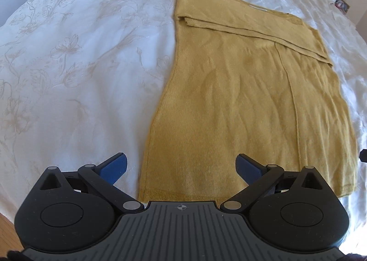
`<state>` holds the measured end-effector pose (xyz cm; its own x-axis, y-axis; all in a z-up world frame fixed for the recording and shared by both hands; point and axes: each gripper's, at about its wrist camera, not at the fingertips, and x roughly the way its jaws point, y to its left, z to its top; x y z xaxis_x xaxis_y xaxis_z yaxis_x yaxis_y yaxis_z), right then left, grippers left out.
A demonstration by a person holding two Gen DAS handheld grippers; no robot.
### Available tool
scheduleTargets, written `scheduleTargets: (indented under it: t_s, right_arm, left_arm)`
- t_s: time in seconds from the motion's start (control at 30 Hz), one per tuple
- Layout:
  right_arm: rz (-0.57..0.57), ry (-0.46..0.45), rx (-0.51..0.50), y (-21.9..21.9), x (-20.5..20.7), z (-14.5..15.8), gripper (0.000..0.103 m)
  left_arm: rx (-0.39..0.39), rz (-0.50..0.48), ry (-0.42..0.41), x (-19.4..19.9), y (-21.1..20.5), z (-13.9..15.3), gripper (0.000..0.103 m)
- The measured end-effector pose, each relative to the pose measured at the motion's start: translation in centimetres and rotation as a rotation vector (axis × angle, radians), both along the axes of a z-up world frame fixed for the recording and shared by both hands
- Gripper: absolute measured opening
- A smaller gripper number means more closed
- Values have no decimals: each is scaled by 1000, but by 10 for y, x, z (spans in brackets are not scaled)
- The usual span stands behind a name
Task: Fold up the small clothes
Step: 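Move both tools over the sweater's hem, then lower both open tools onto the ribbed hem edge of the sweater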
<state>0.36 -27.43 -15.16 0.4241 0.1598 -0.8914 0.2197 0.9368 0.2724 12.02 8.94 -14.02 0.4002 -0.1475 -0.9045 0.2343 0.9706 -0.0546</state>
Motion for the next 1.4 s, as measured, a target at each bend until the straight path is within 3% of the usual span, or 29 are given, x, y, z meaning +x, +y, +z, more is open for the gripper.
scheduleTargets:
  t_s: [0.3,0.6,1.13,1.4]
  right_arm:
    - [-52,-38,61,-20,-48,-3,102]
    - [-76,-65,120,-27,-66,-8,102]
    - [-124,-131,182,-42,-82,-12,103]
    - [-97,-119,207,-40,-73,-25,103]
  left_arm:
    - [-9,11,-48,-41,-4,10,103]
    - [-10,56,-61,-66,0,13,103]
    - [2,-13,-86,-67,-19,17,103]
    - [13,-21,-78,-68,-16,15,103]
